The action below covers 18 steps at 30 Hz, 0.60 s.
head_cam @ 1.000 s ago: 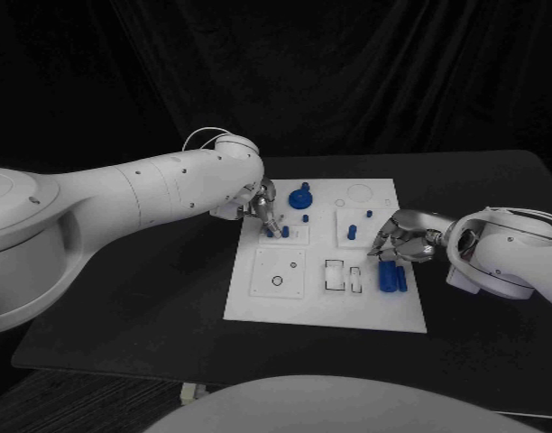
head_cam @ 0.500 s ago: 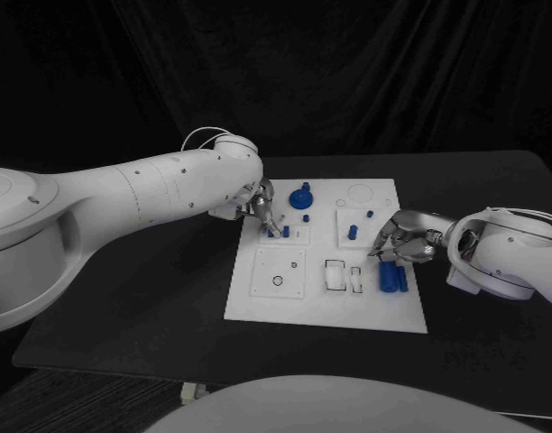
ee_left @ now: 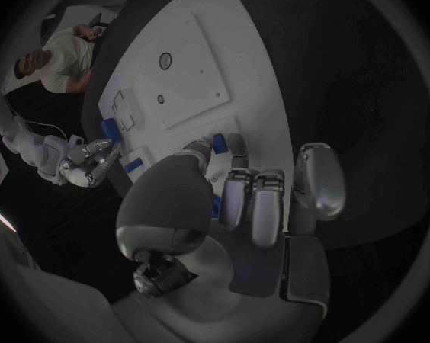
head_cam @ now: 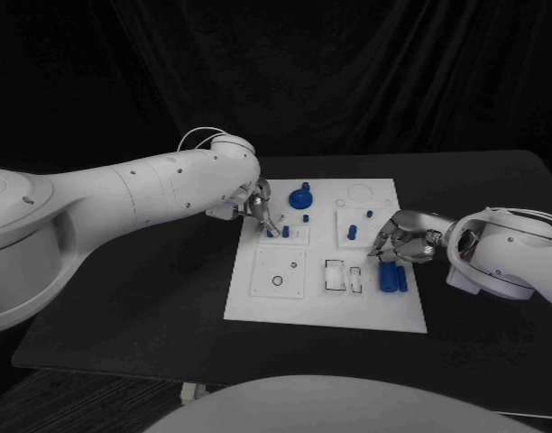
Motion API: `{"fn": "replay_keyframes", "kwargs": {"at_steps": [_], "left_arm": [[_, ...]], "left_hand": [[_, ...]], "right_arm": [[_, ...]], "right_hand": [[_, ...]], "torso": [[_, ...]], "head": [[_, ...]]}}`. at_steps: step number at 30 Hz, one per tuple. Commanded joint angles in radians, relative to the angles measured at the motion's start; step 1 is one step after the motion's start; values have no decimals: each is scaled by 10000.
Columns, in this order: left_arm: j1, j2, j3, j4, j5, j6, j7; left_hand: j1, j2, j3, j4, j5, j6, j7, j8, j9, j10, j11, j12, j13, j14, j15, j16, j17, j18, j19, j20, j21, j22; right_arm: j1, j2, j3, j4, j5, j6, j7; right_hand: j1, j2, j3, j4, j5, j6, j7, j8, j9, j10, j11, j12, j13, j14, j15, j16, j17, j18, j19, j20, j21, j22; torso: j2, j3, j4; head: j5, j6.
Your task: Assemble the parts on the task board
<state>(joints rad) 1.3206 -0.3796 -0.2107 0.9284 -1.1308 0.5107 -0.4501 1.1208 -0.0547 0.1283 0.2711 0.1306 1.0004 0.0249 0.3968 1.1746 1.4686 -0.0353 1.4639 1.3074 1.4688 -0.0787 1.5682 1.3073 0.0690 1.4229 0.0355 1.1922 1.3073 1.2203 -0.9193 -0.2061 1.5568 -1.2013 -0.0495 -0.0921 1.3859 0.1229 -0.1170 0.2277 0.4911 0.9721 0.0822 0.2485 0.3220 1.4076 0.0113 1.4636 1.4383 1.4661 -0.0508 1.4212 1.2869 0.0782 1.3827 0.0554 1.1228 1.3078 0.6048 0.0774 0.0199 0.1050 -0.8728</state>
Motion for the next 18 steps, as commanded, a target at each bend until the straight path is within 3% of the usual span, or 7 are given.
{"fn": "replay_keyframes", "kwargs": {"at_steps": [1, 11, 16, 18], "left_arm": [[-16, -12, 8, 58, 44, -184, 182], [56, -289, 8, 473, 44, -509, 722], [246, -639, 9, 944, 45, -583, 1013], [389, -844, 9, 1225, 45, -612, 1095]], "left_hand": [[-139, -17, -30, 93, -79, -16, 19, 3, 33, 293, -8, -15, 1881, 1020, -22, 26, 2635, 58, -24, -30, -26, 1642], [-123, -224, -411, 103, -240, -105, 36, 64, 280, 341, 5, 51, 1927, 1020, -8, 26, 2635, 50, 1, -18, 15, 1655], [-4, -320, -675, 103, -281, -128, 33, 140, 456, 381, 2, 105, 1965, 1020, -12, 26, 2635, 46, 17, -17, 40, 1662], [86, -318, -846, 112, -483, -128, 26, 180, 556, 378, -3, 98, 1961, 1020, -13, 26, 2635, 51, 12, -21, 18, 1656]], "right_arm": [[-29, 1, 5, -7, -12, 84, -128], [-35, -16, 5, -20, -12, 69, -122], [-36, -46, 5, -30, -12, 60, -131], [-36, -55, 5, -42, -12, 61, -131]], "right_hand": [[428, 290, 65, 0, 41, -46, 3, -31, -13, 26, -70, -291, -1438, 161, -71, -33, -16, 183, -74, -24, -40, 1299], [420, 282, 70, 5, 40, -46, 4, -31, -12, 17, -67, -298, -1450, 154, -68, -45, -33, 188, -84, -22, -72, 1291], [420, 282, 70, 5, 40, -46, 4, -31, -12, 17, -67, -298, -1450, 154, -68, -45, -33, 188, -84, -22, -72, 1291], [420, 282, 70, 5, 40, -46, 4, -31, -12, 17, -67, -298, -1450, 154, -68, -45, -33, 188, -84, -22, -72, 1291]], "torso": [[-5, 1, 7], [-11, 0, 0], [-22, -1, 0], [-41, 1, 8]], "head": [[24, 2], [41, 2], [11, 2], [3, 2]]}}
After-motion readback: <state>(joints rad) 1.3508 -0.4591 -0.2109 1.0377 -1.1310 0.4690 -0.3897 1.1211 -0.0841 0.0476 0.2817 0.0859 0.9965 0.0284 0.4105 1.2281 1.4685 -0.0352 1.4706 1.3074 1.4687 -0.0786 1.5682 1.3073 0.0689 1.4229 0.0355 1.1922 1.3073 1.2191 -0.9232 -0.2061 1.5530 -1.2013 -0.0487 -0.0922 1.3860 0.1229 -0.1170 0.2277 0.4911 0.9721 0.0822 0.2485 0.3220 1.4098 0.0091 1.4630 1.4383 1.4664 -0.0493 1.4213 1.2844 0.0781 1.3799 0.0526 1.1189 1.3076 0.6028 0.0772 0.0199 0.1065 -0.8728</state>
